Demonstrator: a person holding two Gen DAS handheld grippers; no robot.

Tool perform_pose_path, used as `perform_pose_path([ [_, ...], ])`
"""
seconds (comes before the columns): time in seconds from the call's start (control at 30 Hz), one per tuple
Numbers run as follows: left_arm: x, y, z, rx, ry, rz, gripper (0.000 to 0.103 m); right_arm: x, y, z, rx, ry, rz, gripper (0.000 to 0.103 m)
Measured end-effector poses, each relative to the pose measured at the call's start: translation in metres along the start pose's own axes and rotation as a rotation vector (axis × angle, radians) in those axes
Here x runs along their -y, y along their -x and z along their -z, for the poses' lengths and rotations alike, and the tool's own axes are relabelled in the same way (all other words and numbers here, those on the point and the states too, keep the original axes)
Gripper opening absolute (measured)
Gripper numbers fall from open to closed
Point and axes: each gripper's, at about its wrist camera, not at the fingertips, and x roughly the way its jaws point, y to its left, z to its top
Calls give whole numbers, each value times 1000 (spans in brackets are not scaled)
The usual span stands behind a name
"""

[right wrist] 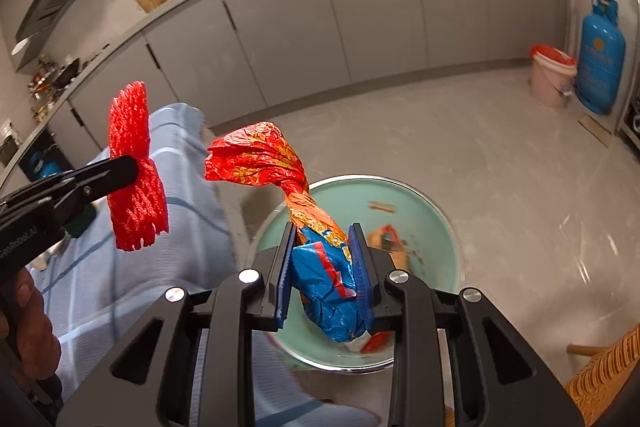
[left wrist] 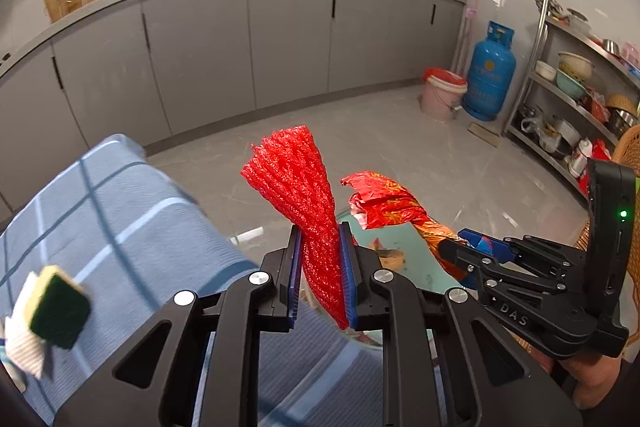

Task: Collect trash
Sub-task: 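Carry the net and wrapper over the green basin and open both tools, then move both open tools back over the table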

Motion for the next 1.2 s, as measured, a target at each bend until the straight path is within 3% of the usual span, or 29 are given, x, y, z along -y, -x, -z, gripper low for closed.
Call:
perform_pose_path([
  [0.33,24,-48,-2,-60,-35,28,22,28,-26,3,-27,-32,56,29],
  [0.4,21,-52,-2,-67,-34,22,29,32,-31,3,-28,-33,63,32],
  [0.47,21,-56,0,-73,-25,9,52,38,-33,5,-31,-46,66,44],
  [0.6,15,-61,3,-81,-6,-12,67,44,-32,8,-22,-57,87,54],
  [0.9,8,-57,11,-81,7,12,70,50,-22,13,-1,-94,91,70],
  [1.2,2,-41,13,-55,20,-30,79,36,-14,14,6,-77,92,75],
])
